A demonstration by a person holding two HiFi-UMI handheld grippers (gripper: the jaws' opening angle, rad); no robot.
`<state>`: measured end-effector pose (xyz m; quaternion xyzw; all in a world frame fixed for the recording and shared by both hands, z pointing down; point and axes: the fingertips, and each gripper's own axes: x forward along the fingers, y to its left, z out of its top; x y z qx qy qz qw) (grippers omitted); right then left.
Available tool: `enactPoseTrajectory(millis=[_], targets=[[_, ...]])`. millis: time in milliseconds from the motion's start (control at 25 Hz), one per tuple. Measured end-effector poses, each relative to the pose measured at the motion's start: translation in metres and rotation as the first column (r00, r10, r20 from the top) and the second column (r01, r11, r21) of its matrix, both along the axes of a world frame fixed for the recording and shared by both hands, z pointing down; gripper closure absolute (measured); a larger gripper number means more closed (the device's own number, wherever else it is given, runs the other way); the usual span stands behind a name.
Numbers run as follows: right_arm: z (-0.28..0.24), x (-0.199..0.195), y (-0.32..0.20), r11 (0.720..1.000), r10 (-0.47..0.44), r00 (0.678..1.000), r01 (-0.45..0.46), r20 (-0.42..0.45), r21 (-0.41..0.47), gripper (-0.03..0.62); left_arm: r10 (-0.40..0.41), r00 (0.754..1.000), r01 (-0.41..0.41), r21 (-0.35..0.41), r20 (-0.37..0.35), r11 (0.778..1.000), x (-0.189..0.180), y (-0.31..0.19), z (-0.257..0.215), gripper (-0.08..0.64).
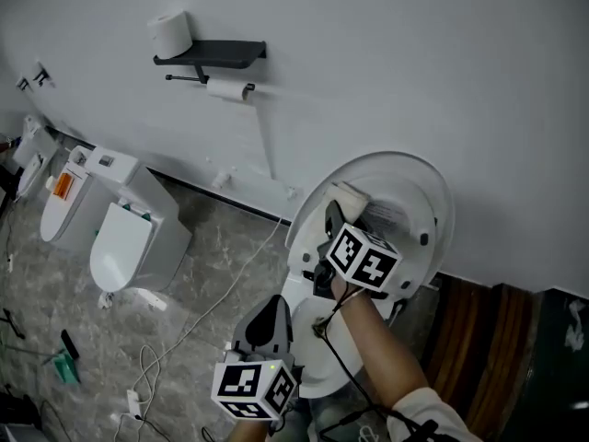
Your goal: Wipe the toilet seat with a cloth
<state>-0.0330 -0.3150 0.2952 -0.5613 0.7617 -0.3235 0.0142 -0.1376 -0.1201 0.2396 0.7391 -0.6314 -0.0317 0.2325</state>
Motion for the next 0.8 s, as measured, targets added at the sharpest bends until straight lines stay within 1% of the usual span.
enactPoseTrajectory(millis=[200, 360, 480, 600, 680, 800], targets=[[-0.042, 0.051, -0.008, 0.995, 0.088, 0.995, -0.089, 0.044, 0.033, 0.499, 0.019, 1.0, -0.019, 0.02, 0.009, 1.0, 0.018, -0.01, -0.019, 0.549], [-0.057, 0.095, -0.005, 0.988, 0.146, 0.985, -0.149, 0.092, 0.032, 0.499, 0.053, 0.999, -0.054, 0.036, 0.009, 0.998, 0.039, -0.021, -0.029, 0.549], [-0.055, 0.132, 0.004, 0.98, 0.195, 0.972, -0.197, 0.128, 0.003, 0.497, 0.083, 0.997, -0.083, 0.037, -0.004, 0.996, 0.057, -0.03, -0.031, 0.549], [-0.04, 0.163, 0.015, 0.969, 0.246, 0.955, -0.243, 0.164, -0.041, 0.499, 0.118, 0.993, -0.118, 0.034, 0.0, 0.992, 0.076, -0.037, -0.032, 0.549], [-0.03, 0.176, 0.019, 0.964, 0.264, 0.951, -0.258, 0.16, -0.057, 0.499, 0.138, 0.99, -0.138, 0.029, 0.004, 0.99, 0.087, -0.04, -0.03, 0.549], [-0.026, 0.18, 0.019, 0.965, 0.262, 0.955, -0.256, 0.141, -0.058, 0.499, 0.158, 0.987, -0.158, 0.018, 0.011, 0.987, 0.099, -0.044, -0.028, 0.549]])
